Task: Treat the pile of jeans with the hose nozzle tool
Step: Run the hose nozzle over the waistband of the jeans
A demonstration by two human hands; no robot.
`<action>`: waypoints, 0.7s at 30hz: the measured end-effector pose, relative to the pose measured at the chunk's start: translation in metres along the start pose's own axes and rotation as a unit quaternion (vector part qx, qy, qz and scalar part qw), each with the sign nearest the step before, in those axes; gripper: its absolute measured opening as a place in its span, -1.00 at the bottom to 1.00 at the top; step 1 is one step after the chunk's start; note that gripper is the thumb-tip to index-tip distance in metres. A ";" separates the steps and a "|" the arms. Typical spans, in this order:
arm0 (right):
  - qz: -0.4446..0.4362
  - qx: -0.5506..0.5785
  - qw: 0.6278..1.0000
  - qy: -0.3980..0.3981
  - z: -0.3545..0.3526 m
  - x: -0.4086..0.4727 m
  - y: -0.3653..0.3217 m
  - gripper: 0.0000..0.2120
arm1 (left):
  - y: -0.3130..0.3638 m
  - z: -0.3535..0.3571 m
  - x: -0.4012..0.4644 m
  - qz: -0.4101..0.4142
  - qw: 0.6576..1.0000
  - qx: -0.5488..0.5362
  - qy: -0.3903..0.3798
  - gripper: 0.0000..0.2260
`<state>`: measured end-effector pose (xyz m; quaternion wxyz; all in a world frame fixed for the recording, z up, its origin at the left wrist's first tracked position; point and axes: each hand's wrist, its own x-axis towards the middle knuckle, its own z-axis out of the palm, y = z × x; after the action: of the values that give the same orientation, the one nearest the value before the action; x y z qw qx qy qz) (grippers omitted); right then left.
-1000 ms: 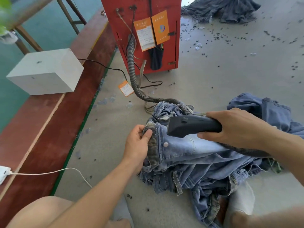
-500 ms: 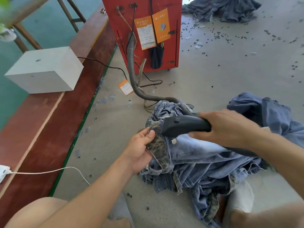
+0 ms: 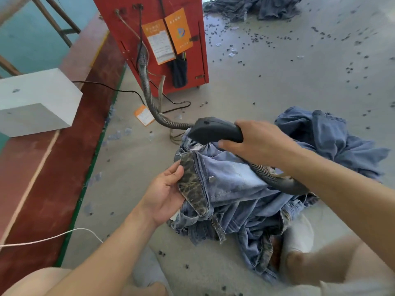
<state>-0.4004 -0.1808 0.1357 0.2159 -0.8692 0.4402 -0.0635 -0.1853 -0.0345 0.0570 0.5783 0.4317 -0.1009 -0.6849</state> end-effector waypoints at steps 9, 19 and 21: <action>-0.026 -0.047 0.999 0.001 0.014 -0.016 -0.010 -0.68 | 0.008 -0.001 0.003 0.001 1.000 0.017 -0.002 -0.62; -0.028 -0.036 0.999 0.004 0.013 -0.013 -0.009 -0.72 | 0.011 -0.003 0.006 -0.012 0.996 0.081 0.020 -0.66; -0.026 -0.022 0.999 0.011 0.003 -0.011 -0.003 -0.75 | 0.012 -0.004 0.007 -0.011 0.995 0.091 0.037 -0.67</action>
<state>-0.4037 -0.1695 0.1358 0.1903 -0.8840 0.4215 -0.0688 -0.1743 -0.0433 0.0588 0.5320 0.5087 -0.1371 -0.6629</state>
